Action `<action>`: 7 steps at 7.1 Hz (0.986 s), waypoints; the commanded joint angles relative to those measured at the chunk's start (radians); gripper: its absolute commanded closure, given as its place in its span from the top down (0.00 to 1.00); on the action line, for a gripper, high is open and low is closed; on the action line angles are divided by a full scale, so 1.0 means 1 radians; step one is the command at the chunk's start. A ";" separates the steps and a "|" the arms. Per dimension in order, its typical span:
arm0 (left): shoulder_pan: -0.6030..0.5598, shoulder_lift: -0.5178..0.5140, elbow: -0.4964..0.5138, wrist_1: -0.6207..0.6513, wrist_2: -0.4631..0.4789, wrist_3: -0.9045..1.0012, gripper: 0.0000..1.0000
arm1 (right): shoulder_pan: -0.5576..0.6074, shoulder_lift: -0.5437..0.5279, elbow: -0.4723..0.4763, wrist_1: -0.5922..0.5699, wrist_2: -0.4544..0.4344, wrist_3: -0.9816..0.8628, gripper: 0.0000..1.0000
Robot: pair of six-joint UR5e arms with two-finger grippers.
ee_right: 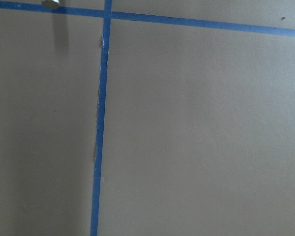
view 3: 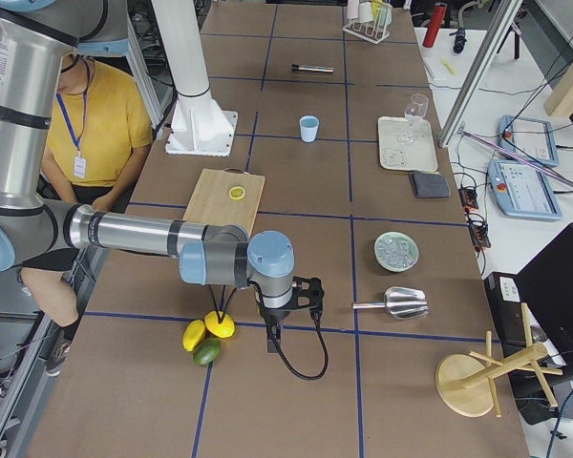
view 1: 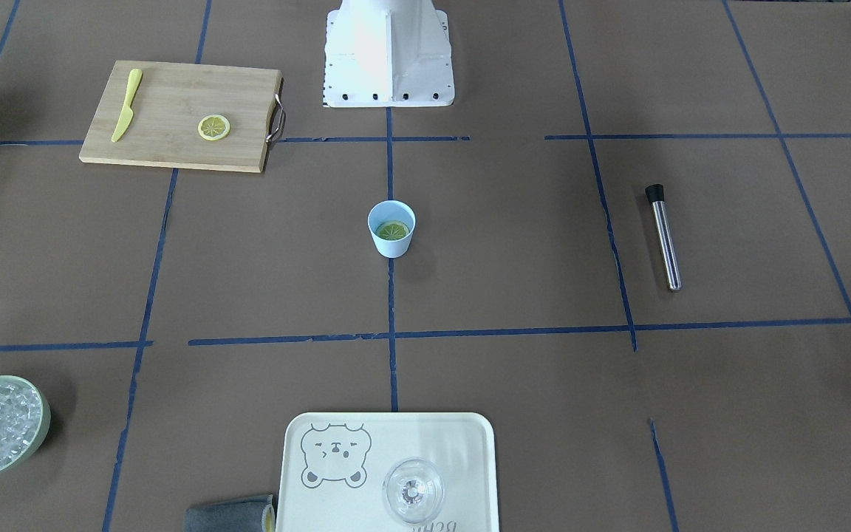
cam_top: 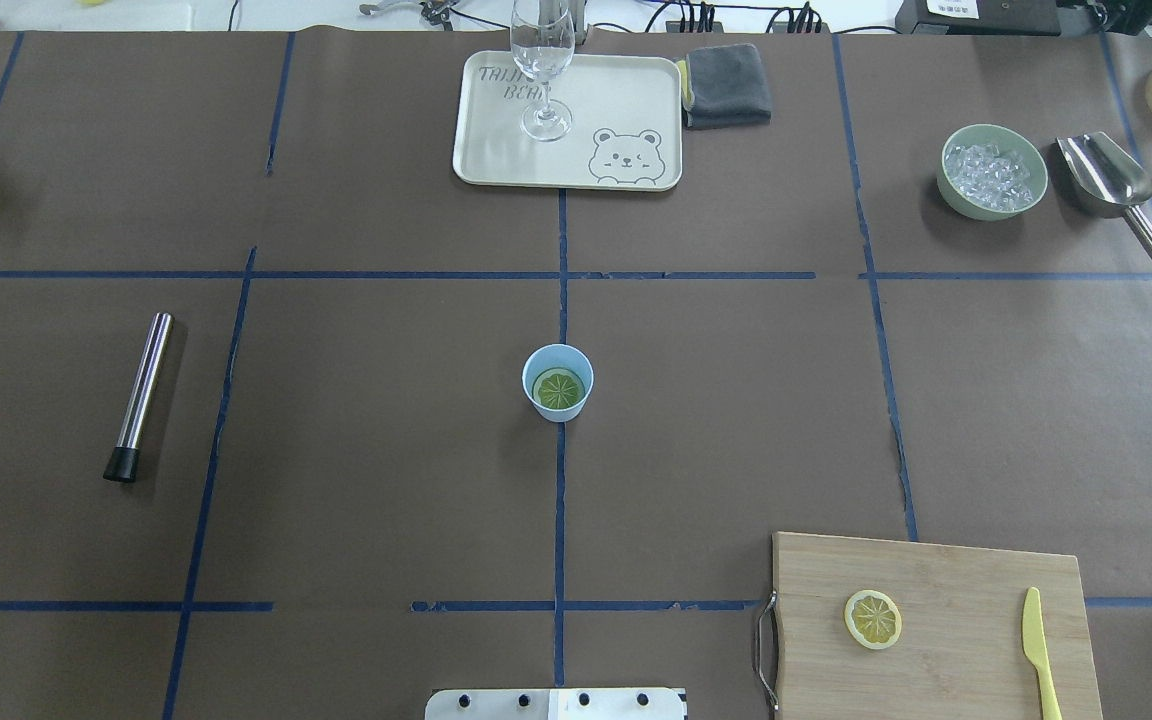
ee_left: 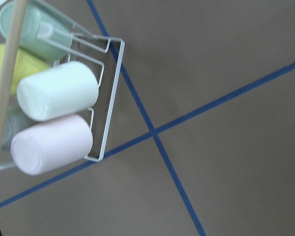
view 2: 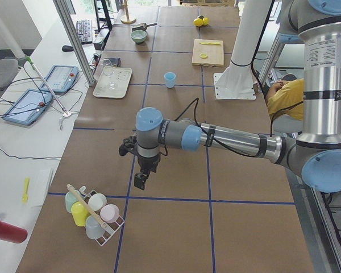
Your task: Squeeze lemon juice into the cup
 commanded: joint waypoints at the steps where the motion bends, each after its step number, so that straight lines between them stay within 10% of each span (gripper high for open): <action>1: -0.055 0.036 0.038 0.071 -0.050 -0.034 1.00 | 0.000 0.003 0.001 0.000 0.000 0.002 1.00; 7: -0.061 0.017 0.018 0.067 -0.147 -0.109 1.00 | 0.000 0.009 0.004 0.002 0.010 0.002 1.00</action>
